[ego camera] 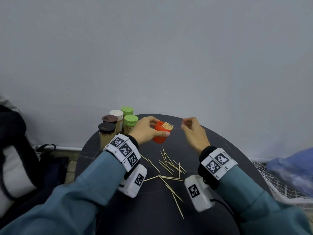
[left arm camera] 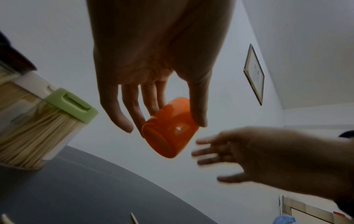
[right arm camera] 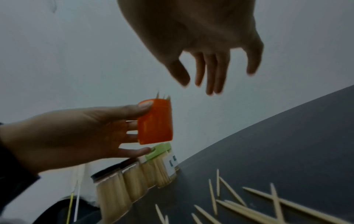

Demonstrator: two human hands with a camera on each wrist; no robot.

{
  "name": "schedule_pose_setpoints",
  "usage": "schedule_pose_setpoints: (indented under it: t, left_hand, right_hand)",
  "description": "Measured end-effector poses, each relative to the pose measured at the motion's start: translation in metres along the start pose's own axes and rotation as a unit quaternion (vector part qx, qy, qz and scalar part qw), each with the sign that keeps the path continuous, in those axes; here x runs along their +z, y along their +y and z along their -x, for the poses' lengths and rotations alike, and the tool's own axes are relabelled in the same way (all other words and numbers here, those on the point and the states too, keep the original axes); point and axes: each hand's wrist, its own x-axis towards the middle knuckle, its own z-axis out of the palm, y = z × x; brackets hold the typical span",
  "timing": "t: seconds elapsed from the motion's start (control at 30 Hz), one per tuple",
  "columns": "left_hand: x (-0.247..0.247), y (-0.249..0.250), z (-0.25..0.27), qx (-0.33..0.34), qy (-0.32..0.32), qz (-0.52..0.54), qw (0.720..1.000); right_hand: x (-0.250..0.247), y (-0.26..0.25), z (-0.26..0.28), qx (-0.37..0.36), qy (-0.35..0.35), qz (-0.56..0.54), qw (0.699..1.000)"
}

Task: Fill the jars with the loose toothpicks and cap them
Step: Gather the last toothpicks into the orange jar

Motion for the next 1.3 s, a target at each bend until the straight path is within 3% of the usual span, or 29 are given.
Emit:
schedule_pose_setpoints:
  t: [0.07,0.17,0.23,0.37,0.57,0.83,1.3]
  left_hand:
    - [-0.004,0.0,0.001,-0.004,0.013,0.001,1.0]
    - [-0.01,0.001,0.003,-0.01,0.015,0.0,1.0]
    - [-0.012,0.001,0.004,-0.013,0.01,-0.004,1.0]
    - [-0.013,0.0,0.005,-0.014,0.006,-0.006,1.0]
    - [-0.01,0.001,0.007,-0.012,-0.003,-0.009,1.0]
    - [-0.008,-0.002,0.003,-0.008,-0.009,-0.015,1.0]
    - [-0.007,-0.002,0.005,-0.001,-0.025,-0.037,0.999]
  right_hand:
    - [0.0,0.003,0.0,0.047,-0.115,0.115,0.986]
    - [0.004,0.005,0.007,0.101,-0.294,0.322,0.894]
    - [0.008,0.007,0.012,0.124,-0.339,0.386,0.849]
    - [0.018,0.011,0.016,0.118,-0.329,0.373,0.86]
    - [0.031,0.008,0.018,0.048,-0.299,0.362,0.881]
    - [0.031,0.01,0.019,0.058,-0.285,0.359,0.887]
    - [0.025,0.007,0.029,-0.008,-0.325,0.474,0.819]
